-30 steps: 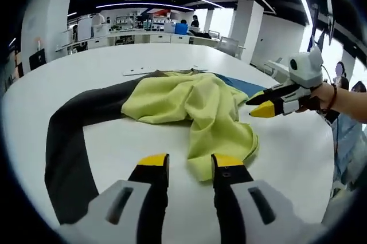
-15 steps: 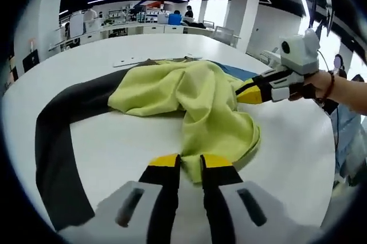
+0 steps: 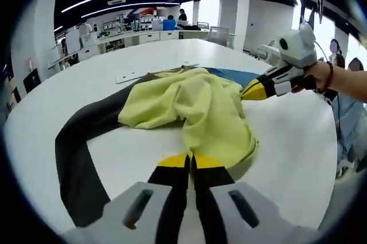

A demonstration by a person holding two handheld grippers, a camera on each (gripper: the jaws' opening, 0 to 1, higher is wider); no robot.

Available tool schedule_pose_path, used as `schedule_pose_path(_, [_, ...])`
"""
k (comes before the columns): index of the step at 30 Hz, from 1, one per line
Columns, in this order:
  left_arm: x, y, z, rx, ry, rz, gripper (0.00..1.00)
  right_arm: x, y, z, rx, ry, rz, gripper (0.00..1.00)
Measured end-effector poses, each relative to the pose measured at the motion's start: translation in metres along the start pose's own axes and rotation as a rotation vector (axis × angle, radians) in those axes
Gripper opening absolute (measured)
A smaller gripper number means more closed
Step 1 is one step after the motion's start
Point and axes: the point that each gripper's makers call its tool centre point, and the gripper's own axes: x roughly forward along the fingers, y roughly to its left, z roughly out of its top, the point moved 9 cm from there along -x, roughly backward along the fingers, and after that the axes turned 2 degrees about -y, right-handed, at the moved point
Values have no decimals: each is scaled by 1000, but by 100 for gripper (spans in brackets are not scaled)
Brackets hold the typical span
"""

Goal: Fold the garment on the visible template until the final outline fits inside the template.

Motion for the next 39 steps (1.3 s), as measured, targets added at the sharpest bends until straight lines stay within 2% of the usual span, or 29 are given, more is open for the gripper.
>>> schedule_pose_path(10, [-35, 0, 0, -7, -24, 16, 0, -40, 9, -12, -13, 19, -12, 0])
schedule_pose_path(20, [-56, -10, -5, -35, -15, 28, 0, -64, 3, -21, 19, 16, -53, 0])
schedule_pose_path(26, [-60, -16, -17, -33, 31, 32, 0, -68, -6, -25, 82, 2, -76, 0])
schedule_pose_path(30, [-58, -24, -24, -10, 60, 25, 0, -67, -8, -30, 88, 22, -95, 0])
schedule_pose_path(34, [-55, -30, -24, -26, 66, 25, 0, -64, -7, -35, 87, 42, -116, 0])
schedule_pose_path(36, [-55, -32, -20, -48, 53, 30, 0, -64, -7, -37, 92, 51, -136, 0])
schedule_pose_path(39, [-54, -36, -11, -86, 4, 24, 0, -66, -5, -39, 127, 50, -151, 9])
